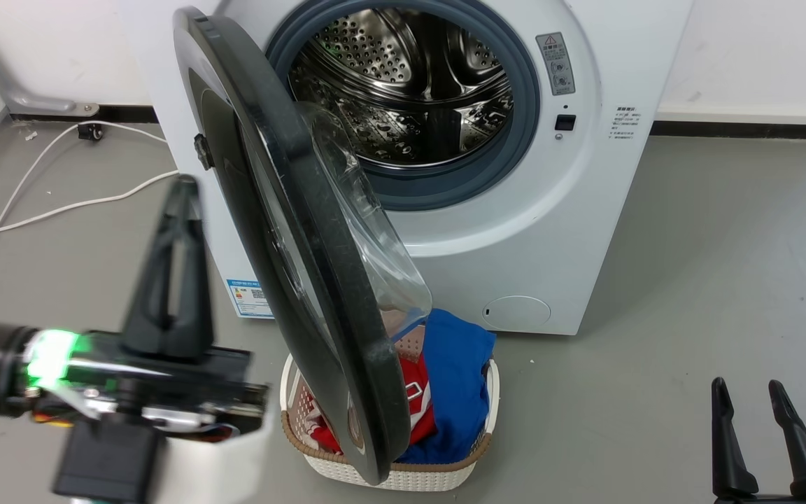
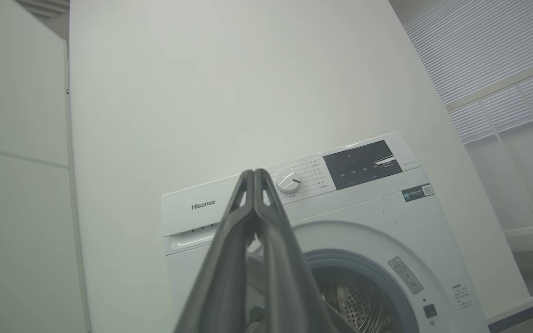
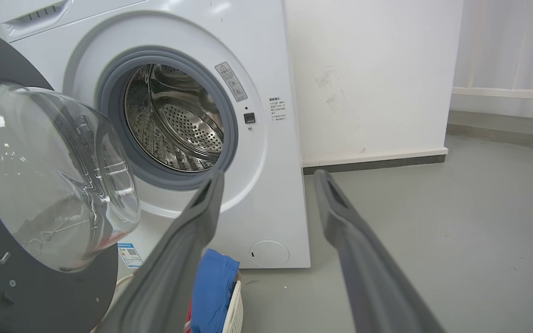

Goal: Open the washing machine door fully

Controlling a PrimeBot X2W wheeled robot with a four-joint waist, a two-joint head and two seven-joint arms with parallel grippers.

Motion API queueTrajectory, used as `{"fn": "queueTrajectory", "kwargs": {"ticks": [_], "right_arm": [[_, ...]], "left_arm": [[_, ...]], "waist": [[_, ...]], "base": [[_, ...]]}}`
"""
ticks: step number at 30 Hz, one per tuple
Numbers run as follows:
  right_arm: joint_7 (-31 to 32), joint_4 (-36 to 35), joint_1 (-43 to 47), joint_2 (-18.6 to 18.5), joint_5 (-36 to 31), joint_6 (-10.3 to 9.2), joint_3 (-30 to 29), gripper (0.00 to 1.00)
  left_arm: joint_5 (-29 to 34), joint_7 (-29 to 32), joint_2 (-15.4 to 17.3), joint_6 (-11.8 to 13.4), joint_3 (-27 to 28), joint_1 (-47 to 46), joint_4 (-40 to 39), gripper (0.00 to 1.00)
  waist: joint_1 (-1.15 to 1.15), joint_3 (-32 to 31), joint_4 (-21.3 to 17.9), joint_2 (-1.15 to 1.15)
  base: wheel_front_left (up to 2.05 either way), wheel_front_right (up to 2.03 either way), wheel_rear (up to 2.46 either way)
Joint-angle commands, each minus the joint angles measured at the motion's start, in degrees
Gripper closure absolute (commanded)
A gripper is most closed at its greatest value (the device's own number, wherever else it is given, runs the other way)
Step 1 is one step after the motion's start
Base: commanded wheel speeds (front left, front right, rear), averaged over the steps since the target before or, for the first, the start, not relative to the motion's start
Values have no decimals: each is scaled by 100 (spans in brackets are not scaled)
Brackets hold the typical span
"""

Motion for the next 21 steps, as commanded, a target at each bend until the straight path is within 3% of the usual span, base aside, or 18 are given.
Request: {"fn": "queueTrajectory", "kwargs": {"ticks": [1, 12, 21], "right_arm": [[-13, 20, 43, 12, 29, 1, 4, 0], [-12, 68, -5, 11, 76, 1, -20, 0], [-12, 102, -14, 11, 67, 1, -56, 0]], "left_arm": [[61, -12, 0, -76, -220, -100, -100, 100], [151, -12, -147, -525, -1696, -232, -40, 100], [39, -12, -169, -742, -2722, 52, 386, 100]], "waist": [[0, 10, -4, 0], [0, 77, -15, 0], [0, 140, -42, 0]], "base": [[0, 0, 0], [0, 0, 0], [0, 0, 0]]}}
